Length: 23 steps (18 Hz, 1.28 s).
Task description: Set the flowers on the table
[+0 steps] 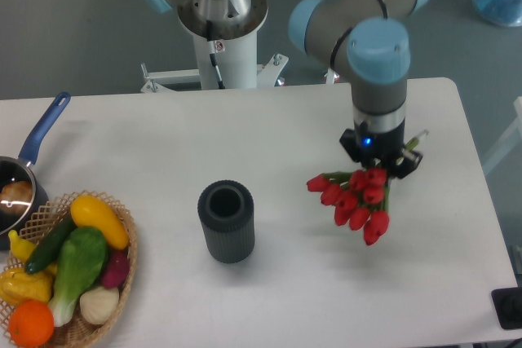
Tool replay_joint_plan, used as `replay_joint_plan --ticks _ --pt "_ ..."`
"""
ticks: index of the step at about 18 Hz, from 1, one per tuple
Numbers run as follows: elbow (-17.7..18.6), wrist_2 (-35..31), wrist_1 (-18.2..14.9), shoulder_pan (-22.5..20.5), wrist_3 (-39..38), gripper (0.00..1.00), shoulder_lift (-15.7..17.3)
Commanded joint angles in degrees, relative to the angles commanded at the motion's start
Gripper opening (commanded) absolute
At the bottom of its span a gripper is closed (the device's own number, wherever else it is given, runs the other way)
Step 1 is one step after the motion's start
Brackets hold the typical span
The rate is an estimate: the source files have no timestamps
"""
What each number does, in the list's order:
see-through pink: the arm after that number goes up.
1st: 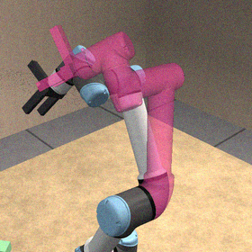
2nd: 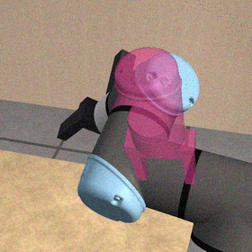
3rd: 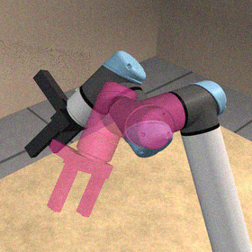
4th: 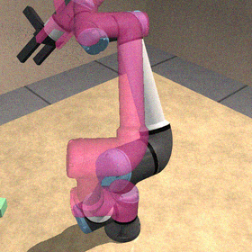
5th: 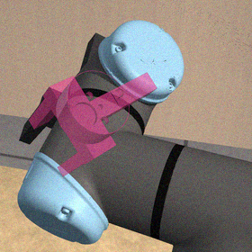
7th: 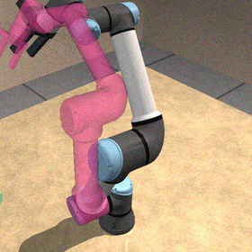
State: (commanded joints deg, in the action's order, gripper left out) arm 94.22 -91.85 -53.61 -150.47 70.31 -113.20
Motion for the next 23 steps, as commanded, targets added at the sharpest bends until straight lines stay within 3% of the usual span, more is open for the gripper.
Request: replay_joint_plan --ticks 6,11,12,14,16,21,23 --pt "0.17 0.89 0.79 0.0 0.09 0.38 -2.38" --pt "0.62 0.89 0.88 0.0 0.17 0.46 -2.91" --pt "0.62 0.97 0.88 0.0 0.09 0.51 -2.91" --pt "0.44 1.06 0.88 -0.17 0.26 0.84 -2.64" --pt "0.26 1.15 0.79 -0.44 0.0 1.0 -1.86" --pt "0.35 1.5 0.79 -1.05 -3.59 1.0 1.92" --pt "0.0 5.52 2.63 -2.02 -8.15 1.0 3.06"
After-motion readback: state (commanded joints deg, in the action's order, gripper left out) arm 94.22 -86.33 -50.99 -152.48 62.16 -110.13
